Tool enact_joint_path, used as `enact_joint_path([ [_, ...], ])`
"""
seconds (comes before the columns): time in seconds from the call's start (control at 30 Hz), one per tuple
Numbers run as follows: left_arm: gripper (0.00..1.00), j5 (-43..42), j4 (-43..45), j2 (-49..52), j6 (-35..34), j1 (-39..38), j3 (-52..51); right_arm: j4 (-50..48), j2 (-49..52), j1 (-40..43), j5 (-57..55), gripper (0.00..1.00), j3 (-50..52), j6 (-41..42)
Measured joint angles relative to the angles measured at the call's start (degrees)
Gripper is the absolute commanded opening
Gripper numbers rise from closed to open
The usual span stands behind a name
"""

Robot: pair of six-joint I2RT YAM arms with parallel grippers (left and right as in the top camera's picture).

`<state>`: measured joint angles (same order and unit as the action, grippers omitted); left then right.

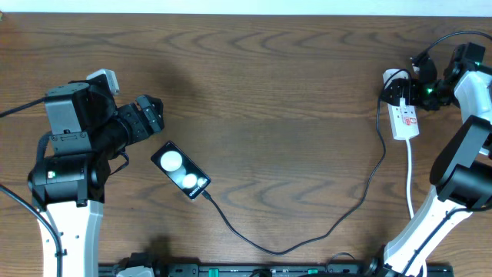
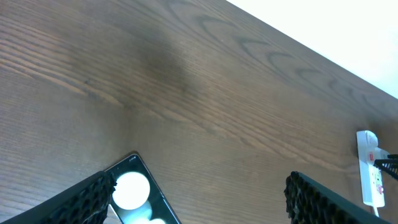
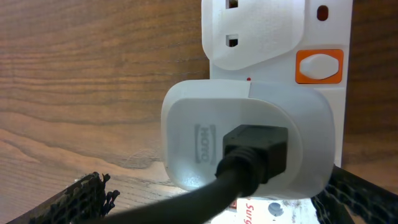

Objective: Plug charger to phone and switch on socket

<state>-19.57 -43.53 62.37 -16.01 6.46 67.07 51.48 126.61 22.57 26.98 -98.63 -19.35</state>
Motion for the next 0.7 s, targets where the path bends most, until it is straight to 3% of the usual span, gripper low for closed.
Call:
enact_joint_path([
  [0.7, 0.89, 0.00, 0.00, 0.00, 0.00, 0.00, 0.00, 2.49, 0.28, -0.07, -1.84, 0.99, -1.53, 5.51],
])
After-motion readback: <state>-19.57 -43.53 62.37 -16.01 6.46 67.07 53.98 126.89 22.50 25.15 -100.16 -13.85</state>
